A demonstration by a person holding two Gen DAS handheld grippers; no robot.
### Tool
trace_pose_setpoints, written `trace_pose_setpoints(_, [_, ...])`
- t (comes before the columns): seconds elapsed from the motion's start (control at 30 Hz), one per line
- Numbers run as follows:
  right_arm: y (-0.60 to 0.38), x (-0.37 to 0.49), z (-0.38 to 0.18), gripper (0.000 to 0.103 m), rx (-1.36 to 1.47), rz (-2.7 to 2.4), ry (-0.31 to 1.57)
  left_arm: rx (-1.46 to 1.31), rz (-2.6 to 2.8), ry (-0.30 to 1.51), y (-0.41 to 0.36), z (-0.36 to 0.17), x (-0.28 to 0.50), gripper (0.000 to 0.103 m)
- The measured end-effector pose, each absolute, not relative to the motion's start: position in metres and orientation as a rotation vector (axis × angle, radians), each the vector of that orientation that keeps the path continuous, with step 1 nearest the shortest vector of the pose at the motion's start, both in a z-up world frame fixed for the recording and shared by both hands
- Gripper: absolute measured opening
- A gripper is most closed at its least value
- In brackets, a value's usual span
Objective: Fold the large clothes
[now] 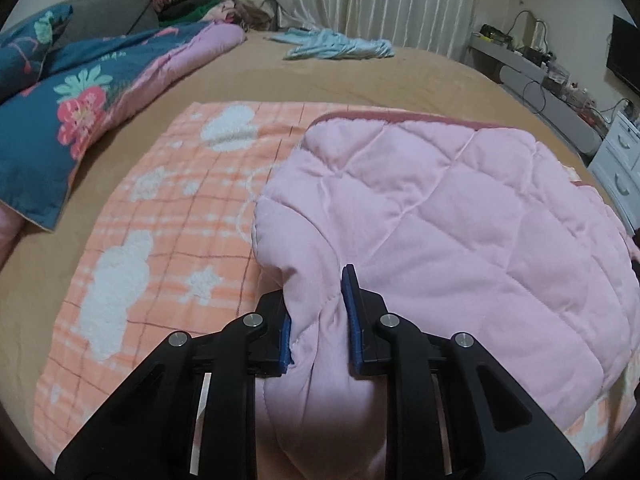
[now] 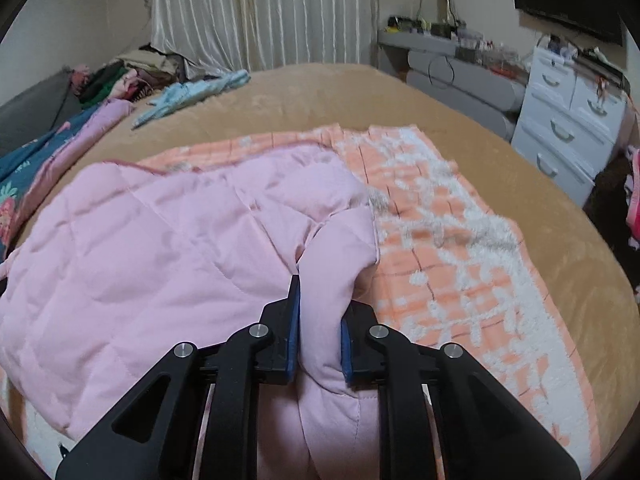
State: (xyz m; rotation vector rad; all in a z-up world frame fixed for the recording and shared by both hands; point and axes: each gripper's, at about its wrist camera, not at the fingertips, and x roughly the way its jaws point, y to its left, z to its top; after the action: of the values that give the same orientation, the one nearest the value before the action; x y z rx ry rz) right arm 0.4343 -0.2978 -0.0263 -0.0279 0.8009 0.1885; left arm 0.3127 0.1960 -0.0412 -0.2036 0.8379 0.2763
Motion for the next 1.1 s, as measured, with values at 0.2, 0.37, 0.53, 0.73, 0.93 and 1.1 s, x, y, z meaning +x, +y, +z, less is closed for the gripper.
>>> trace_pose_setpoints(0.2, [-0.303,0.447,-0.045,0.015,-0.003,0.172,0.853,-0.172,0.292,0.855,0.193,-0.050,0.321,0.014])
trace_pose_setpoints(0.37, [-0.302,0.448,-0.055,0.015,-0.004,0.173,0.864,-0.162,0.297,0.858,0.191,-0.054,0.323,0.014])
trace_pose_setpoints(0.53, [-0.295,0.444,-0.054,0.016,-0.066,0.173,0.867,-0.210,0.296,0.856,0.196,-0.054,0.320,0.015])
trace_pose_setpoints(0.73, [-0.291,0.434,-0.049,0.025,-0.135,0.155,0.861,-0.212,0.318,0.855,0.199,-0.048,0.314,0.025])
trace_pose_setpoints(0.93, [-0.304,0.421,-0.040,0.069,-0.125,0.120,0.857,-0.199,0.337,0.846,0.198,-0.035,0.302,0.048])
trace_pose_setpoints(1.1, [-0.323,0.400,-0.021,0.093,-0.052,0.131,0.822,-0.166,0.346,0.834,0.192,-0.021,0.287,0.068])
